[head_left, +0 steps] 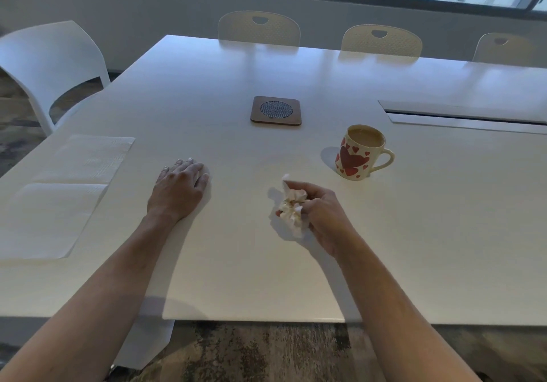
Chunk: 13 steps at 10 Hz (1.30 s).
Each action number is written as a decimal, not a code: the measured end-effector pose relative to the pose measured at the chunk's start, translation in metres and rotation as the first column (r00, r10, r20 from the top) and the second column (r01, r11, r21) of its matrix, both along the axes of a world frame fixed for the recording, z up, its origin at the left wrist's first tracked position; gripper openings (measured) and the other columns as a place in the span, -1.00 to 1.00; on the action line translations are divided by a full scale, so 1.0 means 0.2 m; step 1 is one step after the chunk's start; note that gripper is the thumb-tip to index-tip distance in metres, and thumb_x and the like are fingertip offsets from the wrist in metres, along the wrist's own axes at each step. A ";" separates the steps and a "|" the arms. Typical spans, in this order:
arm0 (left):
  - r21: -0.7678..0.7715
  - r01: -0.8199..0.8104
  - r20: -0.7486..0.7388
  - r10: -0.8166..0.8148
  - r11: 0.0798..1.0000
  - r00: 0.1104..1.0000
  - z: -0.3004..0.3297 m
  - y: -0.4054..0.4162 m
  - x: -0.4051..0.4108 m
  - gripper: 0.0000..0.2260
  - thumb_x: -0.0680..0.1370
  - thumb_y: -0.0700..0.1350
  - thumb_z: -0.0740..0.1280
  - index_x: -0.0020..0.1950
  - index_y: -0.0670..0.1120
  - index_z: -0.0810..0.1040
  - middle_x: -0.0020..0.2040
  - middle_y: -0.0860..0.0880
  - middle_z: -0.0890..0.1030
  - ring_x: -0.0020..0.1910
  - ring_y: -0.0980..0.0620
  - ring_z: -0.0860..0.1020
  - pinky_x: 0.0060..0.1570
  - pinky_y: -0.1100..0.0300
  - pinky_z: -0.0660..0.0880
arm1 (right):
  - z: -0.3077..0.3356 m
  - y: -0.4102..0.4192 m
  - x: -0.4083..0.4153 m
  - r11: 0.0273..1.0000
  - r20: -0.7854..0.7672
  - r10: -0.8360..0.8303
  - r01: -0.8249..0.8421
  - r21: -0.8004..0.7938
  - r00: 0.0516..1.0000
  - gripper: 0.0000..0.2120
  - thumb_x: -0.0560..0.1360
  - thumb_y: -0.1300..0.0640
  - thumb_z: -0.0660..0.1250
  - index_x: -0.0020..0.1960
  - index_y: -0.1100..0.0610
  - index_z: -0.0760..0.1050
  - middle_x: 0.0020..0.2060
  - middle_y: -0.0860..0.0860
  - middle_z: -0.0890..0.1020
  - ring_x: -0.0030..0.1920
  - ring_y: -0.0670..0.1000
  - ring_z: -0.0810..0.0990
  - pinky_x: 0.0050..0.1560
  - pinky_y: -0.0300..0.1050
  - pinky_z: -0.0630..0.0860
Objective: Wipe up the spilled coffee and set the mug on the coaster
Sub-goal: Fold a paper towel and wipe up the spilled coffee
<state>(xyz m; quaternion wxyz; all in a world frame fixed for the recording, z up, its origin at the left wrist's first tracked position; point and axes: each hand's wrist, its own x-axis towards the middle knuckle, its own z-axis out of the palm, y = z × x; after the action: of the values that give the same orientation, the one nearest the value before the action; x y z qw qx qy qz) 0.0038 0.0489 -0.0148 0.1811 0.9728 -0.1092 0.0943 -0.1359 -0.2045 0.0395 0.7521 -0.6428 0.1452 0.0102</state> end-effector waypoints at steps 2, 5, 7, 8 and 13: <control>-0.003 0.003 0.001 -0.003 1.000 1.000 0.00 -0.01 0.00 -0.64 0.61 0.03 0.19 0.35 -0.06 0.50 0.46 -0.10 0.41 0.49 -0.08 0.29 0.47 -0.02 0.15 | -0.04 -0.09 -0.02 0.920 0.029 -0.029 0.038 -0.390 0.999 -0.59 0.39 0.40 0.24 -0.11 -0.04 0.72 -0.14 -0.15 0.72 -0.08 -0.09 0.67 -0.16 -0.23 0.57; -0.010 0.005 0.011 -0.005 1.000 1.000 0.00 0.00 0.00 -0.65 0.61 0.03 0.20 0.34 -0.07 0.50 0.46 -0.11 0.42 0.48 -0.08 0.31 0.47 -0.02 0.16 | -0.04 -0.01 -0.06 0.502 0.217 0.114 0.132 -0.855 0.969 -0.71 0.40 0.33 0.32 -0.04 0.05 0.70 -0.09 -0.03 0.71 -0.16 -0.06 0.62 -0.06 -0.26 0.53; -0.004 0.002 0.008 -0.002 1.000 1.000 0.00 0.00 0.00 -0.64 0.61 0.03 0.19 0.36 -0.07 0.49 0.46 -0.11 0.41 0.48 -0.09 0.30 0.48 -0.02 0.15 | -0.02 0.17 -0.09 0.487 0.120 0.266 -0.026 -0.873 0.957 -0.72 0.41 0.30 0.28 0.00 0.13 0.70 -0.04 0.07 0.68 -0.08 0.07 0.63 0.03 -0.01 0.57; 0.002 0.002 0.004 -0.002 1.000 1.000 0.00 0.00 0.00 -0.64 0.61 0.03 0.19 0.36 -0.06 0.49 0.47 -0.10 0.40 0.49 -0.08 0.29 0.48 -0.02 0.14 | -0.01 0.24 -0.08 0.475 0.077 0.312 -0.086 -0.876 0.947 -0.69 0.41 0.29 0.25 0.06 0.16 0.67 0.02 0.10 0.63 -0.03 0.11 0.62 0.09 -0.04 0.55; -0.015 -0.002 -0.001 0.002 1.000 1.000 -0.01 0.00 0.01 -0.65 0.61 0.03 0.19 0.36 -0.04 0.49 0.47 -0.08 0.40 0.49 -0.05 0.28 0.48 0.00 0.12 | 0.00 0.11 0.06 0.104 0.026 0.320 -0.008 -0.995 0.947 -0.77 0.51 0.35 0.29 0.10 0.19 0.62 0.00 0.11 0.65 0.07 0.10 0.55 0.02 -0.01 0.61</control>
<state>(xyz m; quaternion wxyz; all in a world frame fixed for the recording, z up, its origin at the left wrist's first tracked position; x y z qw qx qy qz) 0.0058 0.0496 -0.0172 0.1885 0.9715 -0.1076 0.0947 -0.1237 -0.1816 0.0388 0.1435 -0.9853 -0.0476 -0.0801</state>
